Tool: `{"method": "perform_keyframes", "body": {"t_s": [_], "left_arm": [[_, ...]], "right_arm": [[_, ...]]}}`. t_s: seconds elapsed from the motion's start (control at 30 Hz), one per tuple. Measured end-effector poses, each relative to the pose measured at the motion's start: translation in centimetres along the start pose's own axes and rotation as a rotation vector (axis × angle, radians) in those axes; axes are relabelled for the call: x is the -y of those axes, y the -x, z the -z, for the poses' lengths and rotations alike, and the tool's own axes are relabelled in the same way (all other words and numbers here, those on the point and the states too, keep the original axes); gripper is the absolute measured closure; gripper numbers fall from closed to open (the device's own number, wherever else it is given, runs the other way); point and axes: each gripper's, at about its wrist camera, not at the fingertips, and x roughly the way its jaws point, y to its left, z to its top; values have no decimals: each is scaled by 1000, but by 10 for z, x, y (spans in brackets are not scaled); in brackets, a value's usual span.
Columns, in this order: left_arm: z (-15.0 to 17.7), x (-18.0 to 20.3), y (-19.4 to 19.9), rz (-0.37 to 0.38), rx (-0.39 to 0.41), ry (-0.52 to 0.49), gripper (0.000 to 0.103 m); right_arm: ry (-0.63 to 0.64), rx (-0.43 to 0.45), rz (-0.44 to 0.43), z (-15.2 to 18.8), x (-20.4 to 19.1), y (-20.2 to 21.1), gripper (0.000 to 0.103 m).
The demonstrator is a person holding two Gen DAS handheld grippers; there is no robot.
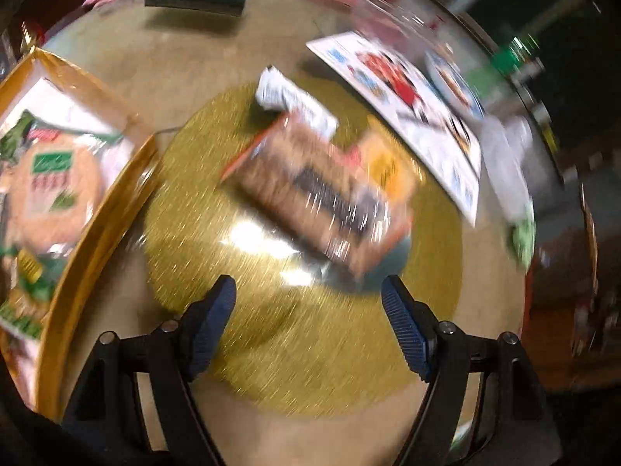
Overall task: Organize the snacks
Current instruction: 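Grasp a small garlic pea bag with the right tool while the left tool grasps a biscuit packet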
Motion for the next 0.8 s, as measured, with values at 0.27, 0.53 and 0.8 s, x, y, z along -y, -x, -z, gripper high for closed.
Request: {"method": "perform_keyframes", "body": {"t_s": [0.27,0.53,0.8], "left_arm": [[-43,19,-37,-120,-5,142,25],[-24,28,-39,-229,42,-74,29],[89,-18,12,-304,59,-486,36]], "right_arm": [[-26,7,-26,5,7,3,67],[-26,8,-33,6,6,3,67],[-18,7,-26,6,5,2,67]]}}
